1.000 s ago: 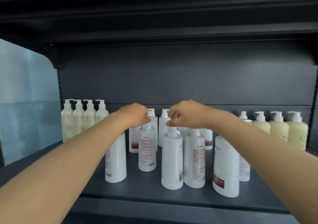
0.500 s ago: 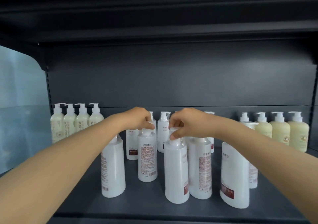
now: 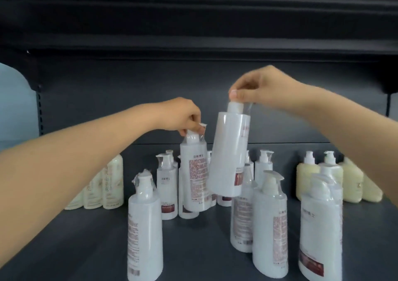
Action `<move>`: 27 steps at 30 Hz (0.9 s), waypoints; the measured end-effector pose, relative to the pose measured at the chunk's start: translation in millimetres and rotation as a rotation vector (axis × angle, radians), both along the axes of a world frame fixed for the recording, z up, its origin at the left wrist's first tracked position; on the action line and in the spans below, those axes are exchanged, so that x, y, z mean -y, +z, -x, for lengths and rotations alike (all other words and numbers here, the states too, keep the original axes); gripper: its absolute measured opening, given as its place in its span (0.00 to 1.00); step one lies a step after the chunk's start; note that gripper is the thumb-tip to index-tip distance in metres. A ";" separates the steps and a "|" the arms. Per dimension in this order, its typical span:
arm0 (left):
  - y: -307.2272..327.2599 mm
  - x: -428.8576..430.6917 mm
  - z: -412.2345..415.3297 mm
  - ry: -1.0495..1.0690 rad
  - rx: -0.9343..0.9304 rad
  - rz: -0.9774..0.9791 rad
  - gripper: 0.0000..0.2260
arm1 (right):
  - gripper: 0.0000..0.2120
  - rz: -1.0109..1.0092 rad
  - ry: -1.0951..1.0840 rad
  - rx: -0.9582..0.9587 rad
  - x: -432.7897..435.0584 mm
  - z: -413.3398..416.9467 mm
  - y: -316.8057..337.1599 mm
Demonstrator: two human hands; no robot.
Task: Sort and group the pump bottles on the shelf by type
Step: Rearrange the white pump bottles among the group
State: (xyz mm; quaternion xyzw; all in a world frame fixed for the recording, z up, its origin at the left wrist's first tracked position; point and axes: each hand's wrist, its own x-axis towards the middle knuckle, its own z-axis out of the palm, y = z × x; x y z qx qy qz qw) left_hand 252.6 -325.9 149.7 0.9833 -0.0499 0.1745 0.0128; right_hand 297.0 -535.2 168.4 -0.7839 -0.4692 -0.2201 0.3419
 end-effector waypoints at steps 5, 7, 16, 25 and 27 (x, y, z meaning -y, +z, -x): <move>21.6 0.9 -22.9 -0.024 0.081 0.010 0.13 | 0.05 -0.050 -0.083 0.033 -3.5 -28.8 40.6; 24.1 0.0 -35.2 -0.025 0.093 0.029 0.13 | 0.04 -0.043 -0.097 0.026 -5.9 -44.9 47.9; 0.8 -1.9 -98.6 -0.021 -0.010 0.059 0.08 | 0.04 0.239 -0.090 -0.074 -15.0 -140.9 12.6; -41.0 -12.2 -141.0 -0.044 -0.178 0.020 0.11 | 0.06 0.521 0.032 -0.257 -39.6 -191.8 -52.8; -51.2 -13.9 -146.3 -0.067 -0.209 0.015 0.11 | 0.08 0.577 0.021 -0.239 -47.3 -192.4 -64.4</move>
